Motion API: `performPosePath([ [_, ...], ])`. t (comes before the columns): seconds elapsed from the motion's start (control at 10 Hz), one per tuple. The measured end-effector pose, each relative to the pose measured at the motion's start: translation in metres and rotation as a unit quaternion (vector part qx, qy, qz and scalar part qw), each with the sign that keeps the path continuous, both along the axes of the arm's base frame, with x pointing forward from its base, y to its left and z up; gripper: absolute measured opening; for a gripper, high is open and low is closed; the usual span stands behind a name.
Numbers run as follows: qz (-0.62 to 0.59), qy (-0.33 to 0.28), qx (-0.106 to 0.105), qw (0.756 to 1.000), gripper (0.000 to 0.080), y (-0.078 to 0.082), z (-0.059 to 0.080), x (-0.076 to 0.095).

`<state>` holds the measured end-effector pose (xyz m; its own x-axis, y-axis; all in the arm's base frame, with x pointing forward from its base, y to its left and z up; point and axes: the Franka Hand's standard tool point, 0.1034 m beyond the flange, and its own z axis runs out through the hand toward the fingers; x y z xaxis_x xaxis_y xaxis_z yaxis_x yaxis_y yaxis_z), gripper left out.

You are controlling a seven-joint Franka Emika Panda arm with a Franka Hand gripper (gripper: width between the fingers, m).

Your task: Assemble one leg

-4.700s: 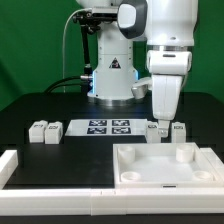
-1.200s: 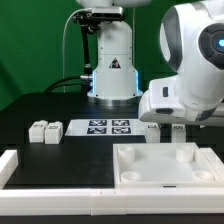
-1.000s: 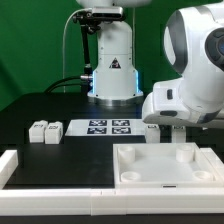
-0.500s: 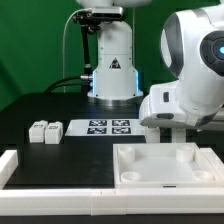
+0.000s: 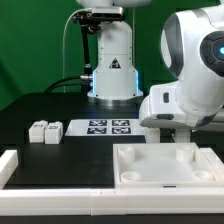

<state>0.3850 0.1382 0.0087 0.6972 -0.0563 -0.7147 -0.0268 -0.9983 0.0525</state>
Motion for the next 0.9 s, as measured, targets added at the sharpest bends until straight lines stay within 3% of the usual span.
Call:
performPosePath([
  [0.2, 0.000, 0.001, 0.003, 1.000, 0.0288, -0.007, 0.005, 0.003],
  [0.4, -0.004, 0.019, 0.000, 1.000, 0.0290, -0.017, 0.033, 0.007],
  [0.7, -0.009, 0.013, -0.006, 1.000, 0.0290, -0.019, 0.075, 0.020],
  [0.8, -0.007, 0.002, -0.002, 1.000, 0.0290, -0.019, 0.084, 0.026],
  [0.9, -0.007, 0.002, -0.002, 1.000, 0.0290, -0.019, 0.083, 0.025],
])
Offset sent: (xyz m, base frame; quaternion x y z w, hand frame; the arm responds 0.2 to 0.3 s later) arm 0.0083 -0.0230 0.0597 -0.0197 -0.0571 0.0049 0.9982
